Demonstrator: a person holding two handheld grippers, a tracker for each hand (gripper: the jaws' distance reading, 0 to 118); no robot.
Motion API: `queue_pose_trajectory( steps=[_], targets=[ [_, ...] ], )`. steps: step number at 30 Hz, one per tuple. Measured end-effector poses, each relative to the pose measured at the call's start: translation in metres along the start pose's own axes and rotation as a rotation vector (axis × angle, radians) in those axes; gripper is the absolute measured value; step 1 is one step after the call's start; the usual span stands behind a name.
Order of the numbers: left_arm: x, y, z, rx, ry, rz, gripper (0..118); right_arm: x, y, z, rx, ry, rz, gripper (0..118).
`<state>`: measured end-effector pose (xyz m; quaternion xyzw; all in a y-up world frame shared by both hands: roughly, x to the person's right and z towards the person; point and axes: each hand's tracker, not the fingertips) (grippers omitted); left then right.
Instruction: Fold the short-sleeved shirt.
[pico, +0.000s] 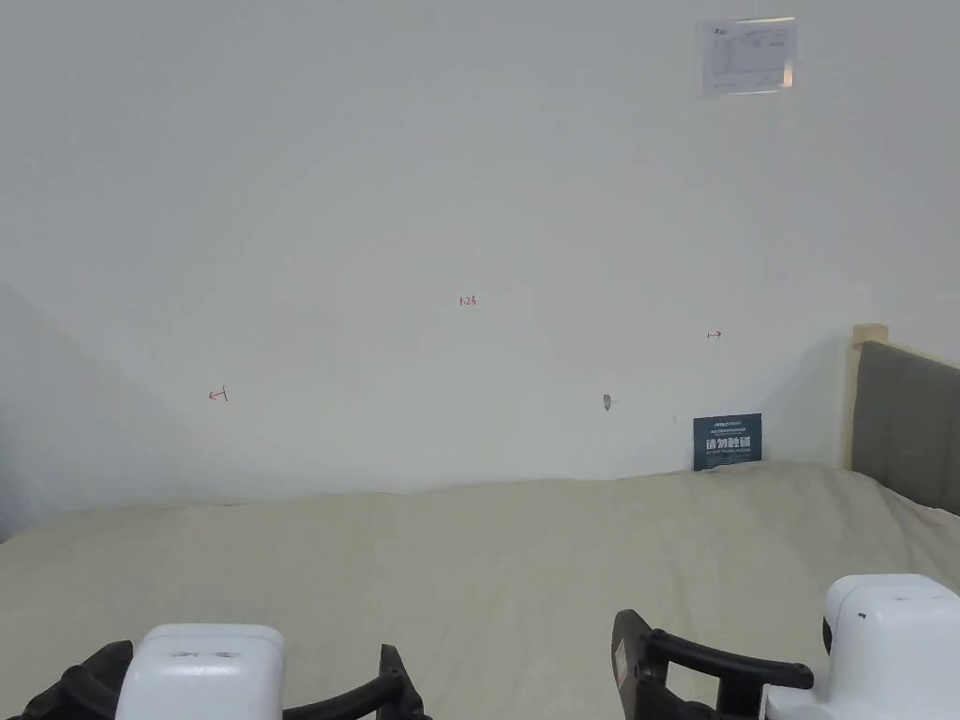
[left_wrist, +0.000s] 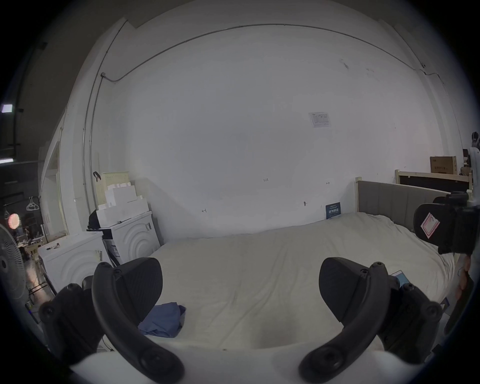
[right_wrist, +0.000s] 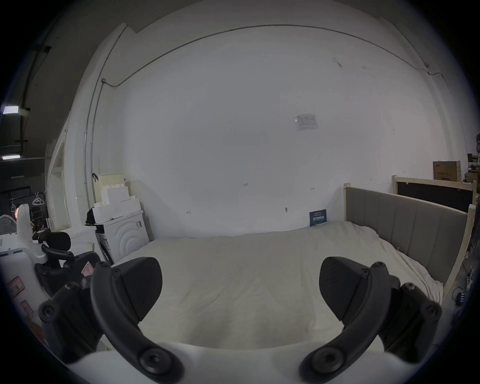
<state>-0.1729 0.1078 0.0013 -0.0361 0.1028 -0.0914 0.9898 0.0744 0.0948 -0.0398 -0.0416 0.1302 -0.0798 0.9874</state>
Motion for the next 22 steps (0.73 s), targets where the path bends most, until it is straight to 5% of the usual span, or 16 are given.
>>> queue_pose_trajectory(
  steps=[6,15,19,22],
  targets=[
    [-0.009,0.0,-0.001,-0.013,-0.019,0.047,118,0.002,-0.003,-0.006,-0.076,0.055,-0.033,118],
    [-0.007,-0.006,-0.009,-0.047,0.011,0.006,118,-0.004,-0.019,-0.006,0.105,-0.048,0.09,118],
    [-0.006,-0.006,-0.01,-0.054,0.008,0.006,118,-0.008,-0.015,-0.013,-0.082,-0.044,0.172,118],
    [-0.002,-0.008,-0.012,-0.045,0.042,-0.034,118,-0.013,-0.021,-0.014,-0.073,-0.069,0.185,118]
  ],
)
